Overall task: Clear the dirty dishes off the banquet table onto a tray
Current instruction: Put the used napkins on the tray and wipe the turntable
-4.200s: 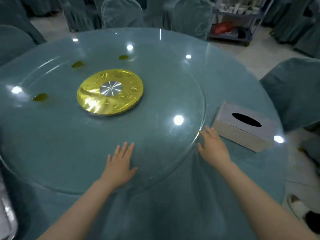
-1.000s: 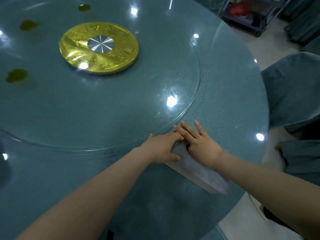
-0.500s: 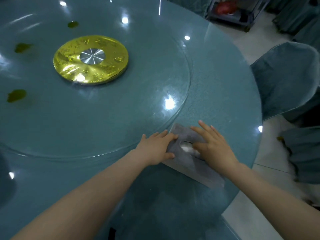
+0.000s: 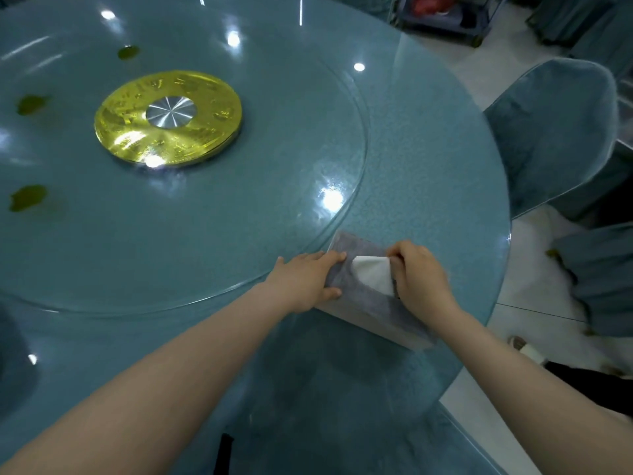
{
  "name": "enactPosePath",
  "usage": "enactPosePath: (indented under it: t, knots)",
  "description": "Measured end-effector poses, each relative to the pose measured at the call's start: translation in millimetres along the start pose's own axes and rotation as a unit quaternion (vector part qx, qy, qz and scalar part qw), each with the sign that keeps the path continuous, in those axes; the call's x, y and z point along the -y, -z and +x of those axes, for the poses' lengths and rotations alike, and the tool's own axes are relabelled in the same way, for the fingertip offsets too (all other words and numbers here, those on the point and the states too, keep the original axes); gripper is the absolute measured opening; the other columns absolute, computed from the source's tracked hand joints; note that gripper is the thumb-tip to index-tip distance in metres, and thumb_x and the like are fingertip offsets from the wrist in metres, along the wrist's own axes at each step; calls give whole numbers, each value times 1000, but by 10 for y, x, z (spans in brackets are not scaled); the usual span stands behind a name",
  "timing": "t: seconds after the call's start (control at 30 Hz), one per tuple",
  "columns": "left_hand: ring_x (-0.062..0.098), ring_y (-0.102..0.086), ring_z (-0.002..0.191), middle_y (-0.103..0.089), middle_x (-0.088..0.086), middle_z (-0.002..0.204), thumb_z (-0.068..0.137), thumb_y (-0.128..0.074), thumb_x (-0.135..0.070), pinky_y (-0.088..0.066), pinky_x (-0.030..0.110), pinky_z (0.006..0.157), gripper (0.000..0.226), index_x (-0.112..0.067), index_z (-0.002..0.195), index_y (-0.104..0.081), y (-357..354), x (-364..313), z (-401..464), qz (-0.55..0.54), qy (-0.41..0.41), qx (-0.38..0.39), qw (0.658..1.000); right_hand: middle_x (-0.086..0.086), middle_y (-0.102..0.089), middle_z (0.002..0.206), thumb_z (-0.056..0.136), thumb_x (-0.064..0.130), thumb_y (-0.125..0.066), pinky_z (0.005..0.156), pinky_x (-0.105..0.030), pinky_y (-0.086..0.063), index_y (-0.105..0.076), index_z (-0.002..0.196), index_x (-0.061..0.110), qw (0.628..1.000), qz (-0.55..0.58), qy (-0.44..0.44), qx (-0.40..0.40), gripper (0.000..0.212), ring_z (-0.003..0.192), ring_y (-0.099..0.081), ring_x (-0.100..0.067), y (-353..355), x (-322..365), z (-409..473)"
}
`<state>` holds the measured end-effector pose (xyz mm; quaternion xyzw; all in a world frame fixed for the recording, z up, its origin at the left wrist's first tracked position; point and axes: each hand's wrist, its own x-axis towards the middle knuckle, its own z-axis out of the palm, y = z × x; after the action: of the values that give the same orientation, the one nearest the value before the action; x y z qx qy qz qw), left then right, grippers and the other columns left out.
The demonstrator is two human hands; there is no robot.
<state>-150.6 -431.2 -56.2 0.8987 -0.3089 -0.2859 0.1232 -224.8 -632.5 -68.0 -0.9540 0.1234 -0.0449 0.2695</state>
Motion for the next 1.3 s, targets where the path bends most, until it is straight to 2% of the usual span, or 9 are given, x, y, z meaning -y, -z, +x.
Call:
enactPosePath:
  t: [0.17,0.4,0.5,0.6,0.77,0.83,0.93,1.07,1.3]
  knots:
    - [26,-34,135,-33,-3,151,89,-54,-49,-22,64,107,68,-37,146,-18,3,-5,-12,-1,1,-2,1000,-1,-57,86,93,11,-44,66,-29,-27,-51,87,21,998,14,-59,-17,14,84,-44,-20,-57,71,121]
    - [26,-38,132,-38,-2,147,88,-54,-49,-24,64,106,68,-37,145,-20,3,-1,-22,1,0,-7,1000,3,-53,98,85,0,-55,78,-20,-33,-58,97,14,993,61,79,-61,18,93,-53,-20,47,0,-101]
    - [25,-38,132,-38,-2,147,88,-54,-49,-24,64,106,68,-37,145,-20,11,-5,-21,2,1,-7,1000,-8,-56,112,76,15,-75,89,-31,-42,-61,102,9,988,22,147,-33,30,104,-55,-26,96,-48,-216]
    - [25,-38,132,-38,-3,147,88,-54,-49,-24,63,106,68,-38,145,-20,20,-9,-17,3,3,-6,1000,-7,-54,123,64,29,-85,93,-35,-43,-63,105,14,990,-22,138,18,49,112,-53,-25,93,-53,-237]
    - [26,-39,131,-40,-1,146,88,-54,-49,-25,63,106,67,-37,145,-20,5,-18,-20,13,2,-8,1000,-11,-58,122,71,13,-79,90,-40,-50,-67,91,10,989,-22,148,-3,24,109,-58,-32,90,-50,-247]
    - [25,-39,132,-40,-1,146,89,-53,-49,-25,62,106,67,-37,145,-20,-2,-20,-25,16,4,-10,1000,-10,-62,117,72,8,-76,84,-34,-51,-68,79,10,987,-33,154,-25,12,102,-63,-30,81,-42,-267]
    - [24,-36,134,-37,-2,148,89,-53,-50,-23,62,107,67,-37,146,-19,2,-16,-24,18,4,-12,1000,-3,-64,110,78,8,-70,80,-21,-43,-63,75,15,991,-19,117,-57,11,95,-64,-22,72,-13,-281]
    - [23,-33,136,-34,-3,150,88,-54,-50,-24,62,107,68,-38,146,-19,-2,11,-19,22,-1,-18,1000,16,-64,101,92,15,-53,76,-18,-45,-45,81,35,982,152,-20,-107,24,89,-60,-9,110,75,-314]
    - [25,-12,146,2,10,160,92,-51,-47,-16,49,116,70,-32,150,-14,-86,28,-26,34,-23,-34,999,8,-63,104,95,12,-47,81,-24,-41,-45,91,24,952,212,-58,-211,12,97,-58,-12,283,143,-307]
